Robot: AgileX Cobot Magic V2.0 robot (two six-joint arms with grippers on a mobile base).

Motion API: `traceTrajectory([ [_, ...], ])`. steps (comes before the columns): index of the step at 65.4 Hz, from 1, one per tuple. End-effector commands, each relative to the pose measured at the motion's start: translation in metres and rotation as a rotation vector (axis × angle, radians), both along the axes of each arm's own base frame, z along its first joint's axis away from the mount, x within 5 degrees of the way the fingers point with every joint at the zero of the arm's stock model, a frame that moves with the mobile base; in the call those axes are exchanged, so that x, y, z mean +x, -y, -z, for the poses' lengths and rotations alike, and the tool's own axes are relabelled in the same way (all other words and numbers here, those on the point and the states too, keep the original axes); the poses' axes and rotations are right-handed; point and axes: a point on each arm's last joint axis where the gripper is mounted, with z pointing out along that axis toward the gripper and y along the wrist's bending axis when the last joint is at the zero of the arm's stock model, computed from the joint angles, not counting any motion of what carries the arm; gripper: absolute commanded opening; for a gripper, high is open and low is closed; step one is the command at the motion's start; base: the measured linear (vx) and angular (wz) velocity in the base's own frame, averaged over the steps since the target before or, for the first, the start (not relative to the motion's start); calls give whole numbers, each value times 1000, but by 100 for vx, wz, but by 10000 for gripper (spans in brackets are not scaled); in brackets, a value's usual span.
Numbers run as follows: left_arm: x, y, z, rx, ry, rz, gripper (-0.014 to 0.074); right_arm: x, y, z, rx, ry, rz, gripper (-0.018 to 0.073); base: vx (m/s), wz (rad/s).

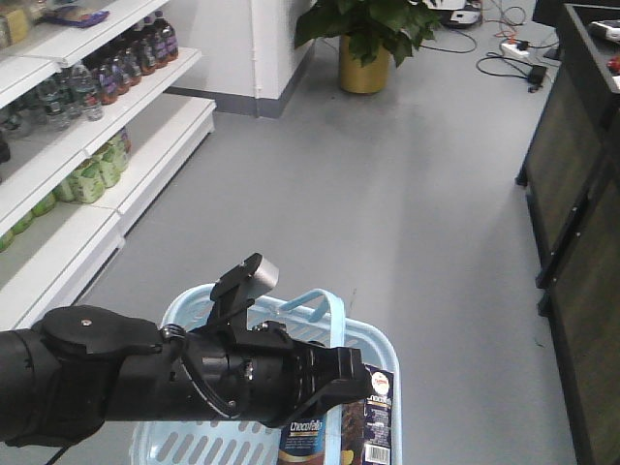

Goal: Left arm holds basket, right arm returns cookies
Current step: 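Turn the base past the potted plant, keeping the basket held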

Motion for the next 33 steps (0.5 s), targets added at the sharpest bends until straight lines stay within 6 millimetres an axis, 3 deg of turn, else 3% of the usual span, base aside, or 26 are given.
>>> traceTrajectory([
  [1, -4, 2, -24, -91, 24, 18, -6, -1, 0, -8, 3, 89, 1, -9, 11, -44],
  [33, -4, 2, -24, -91, 24, 18, -6, -1, 0, -8, 3, 89, 1, -9, 12, -42],
])
